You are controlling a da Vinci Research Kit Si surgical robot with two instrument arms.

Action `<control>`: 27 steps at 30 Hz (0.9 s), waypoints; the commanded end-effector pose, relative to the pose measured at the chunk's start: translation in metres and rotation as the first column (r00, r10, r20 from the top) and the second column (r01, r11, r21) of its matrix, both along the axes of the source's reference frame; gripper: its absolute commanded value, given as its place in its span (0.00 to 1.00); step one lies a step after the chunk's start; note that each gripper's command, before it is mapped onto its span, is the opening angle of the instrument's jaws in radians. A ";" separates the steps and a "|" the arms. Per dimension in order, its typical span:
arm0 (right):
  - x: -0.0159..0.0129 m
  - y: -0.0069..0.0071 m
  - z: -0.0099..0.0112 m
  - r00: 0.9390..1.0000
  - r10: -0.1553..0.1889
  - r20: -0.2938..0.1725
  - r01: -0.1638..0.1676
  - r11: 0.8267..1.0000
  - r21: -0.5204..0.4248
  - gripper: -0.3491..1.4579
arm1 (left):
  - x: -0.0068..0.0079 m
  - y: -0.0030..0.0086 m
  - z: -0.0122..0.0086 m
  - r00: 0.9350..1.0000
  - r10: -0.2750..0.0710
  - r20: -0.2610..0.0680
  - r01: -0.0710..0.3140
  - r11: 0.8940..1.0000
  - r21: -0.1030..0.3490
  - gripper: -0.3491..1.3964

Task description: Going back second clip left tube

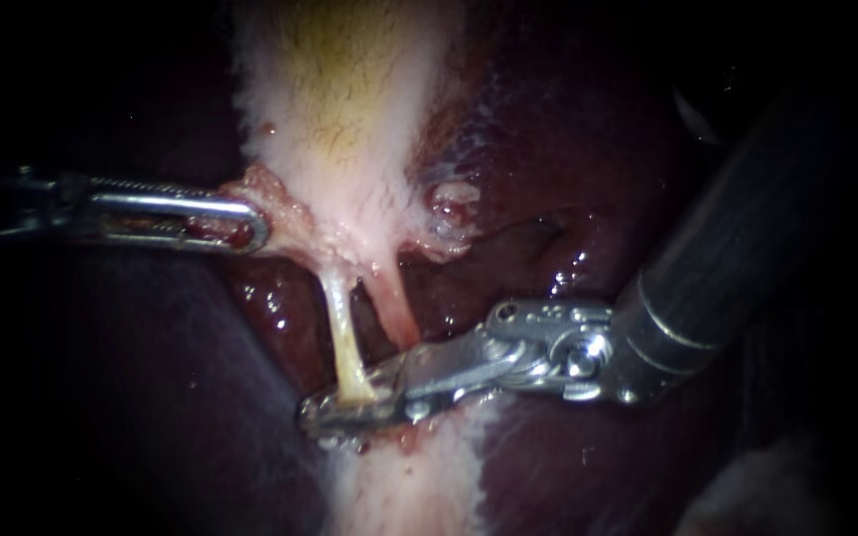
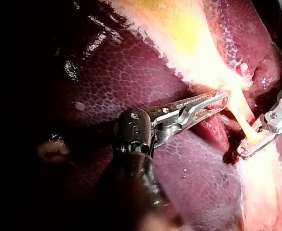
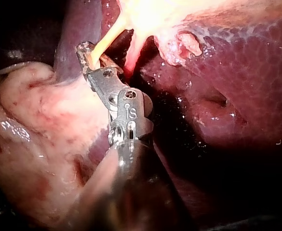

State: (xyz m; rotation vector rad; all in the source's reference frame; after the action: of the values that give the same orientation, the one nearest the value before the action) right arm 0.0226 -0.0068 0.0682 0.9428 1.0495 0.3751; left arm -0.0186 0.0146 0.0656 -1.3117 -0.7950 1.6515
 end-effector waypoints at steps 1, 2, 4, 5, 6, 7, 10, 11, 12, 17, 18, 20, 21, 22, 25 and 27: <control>0.0000 0.0000 0.0000 1.000 -0.002 0.002 0.002 1.000 -0.001 0.00 | 0.0000 0.0000 0.0000 1.000 0.000 0.000 0.000 1.000 0.000 0.00; 0.0000 0.0000 0.0000 1.000 -0.001 0.002 0.001 1.000 -0.001 0.00 | 0.0000 0.0000 0.0000 1.000 0.000 0.000 0.000 1.000 0.000 0.00; 0.0001 0.0000 0.0000 1.000 0.000 -0.006 0.000 1.000 0.003 0.00 | 0.0000 0.0000 0.0000 1.000 0.000 0.000 0.000 1.000 0.000 0.00; 0.0001 -0.0001 0.0000 1.000 0.001 -0.020 -0.001 1.000 -0.005 0.05 | 0.0000 0.0000 0.0000 1.000 0.000 0.000 0.000 1.000 0.000 0.00; 0.0001 -0.0001 0.0000 0.999 -0.005 -0.044 0.003 0.999 -0.040 0.15 | 0.0000 0.0000 0.0000 1.000 0.000 0.000 0.000 1.000 0.000 0.00; 0.0001 -0.0001 0.0000 0.999 -0.002 -0.052 -0.001 0.998 -0.056 0.23 | 0.0000 0.0000 0.0000 1.000 0.000 0.000 0.000 1.000 0.000 0.00; 0.0006 -0.0001 0.0002 0.999 0.014 -0.047 -0.018 0.997 -0.069 0.41 | 0.0001 0.0001 0.0001 1.000 0.000 0.000 0.000 1.000 0.000 0.00; 0.0006 -0.0002 0.0003 0.999 0.023 -0.044 -0.026 0.997 -0.072 0.43 | 0.0001 0.0001 0.0001 1.000 0.000 0.000 0.000 1.000 0.000 0.00; 0.0008 -0.0002 0.0003 0.999 0.028 -0.041 -0.031 0.997 -0.075 0.44 | 0.0001 0.0001 0.0001 1.000 0.000 0.000 0.000 1.000 0.000 0.00; 0.0008 -0.0005 0.0009 0.998 0.037 -0.053 -0.043 0.992 -0.115 0.46 | 0.0001 0.0001 0.0001 1.000 0.001 0.000 -0.001 1.000 0.000 0.00; 0.0008 -0.0005 0.0011 0.998 0.033 -0.054 -0.040 0.990 -0.134 0.46 | 0.0001 0.0001 0.0001 1.000 0.001 0.000 -0.001 1.000 0.000 0.00; 0.0008 -0.0003 0.0013 0.998 0.035 -0.057 -0.044 0.985 -0.166 0.46 | 0.0001 0.0001 0.0001 1.000 0.001 0.000 -0.001 1.000 0.000 0.00; 0.0008 -0.0002 0.0015 0.998 0.041 -0.055 -0.050 0.981 -0.189 0.46 | 0.0001 0.0001 0.0001 1.000 0.001 0.000 -0.001 1.000 0.000 0.00; 0.0007 0.0000 0.0017 0.997 0.053 -0.053 -0.064 0.972 -0.225 0.47 | 0.0001 0.0001 0.0001 1.000 0.001 0.000 -0.001 1.000 0.000 0.00; 0.0005 0.0008 0.0021 0.994 0.103 -0.046 -0.112 0.947 -0.300 0.47 | 0.0001 0.0001 0.0001 1.000 0.001 0.000 -0.001 1.000 0.000 0.00; 0.0002 0.0013 0.0023 0.992 0.118 -0.047 -0.126 0.935 -0.330 0.47 | 0.0001 0.0001 0.0001 1.000 0.001 0.000 -0.001 1.000 0.000 0.00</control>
State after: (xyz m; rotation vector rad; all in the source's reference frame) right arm 0.0227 -0.0053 0.0707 0.5703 1.1573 0.2755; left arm -0.0185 0.0147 0.0657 -1.3121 -0.7958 1.6519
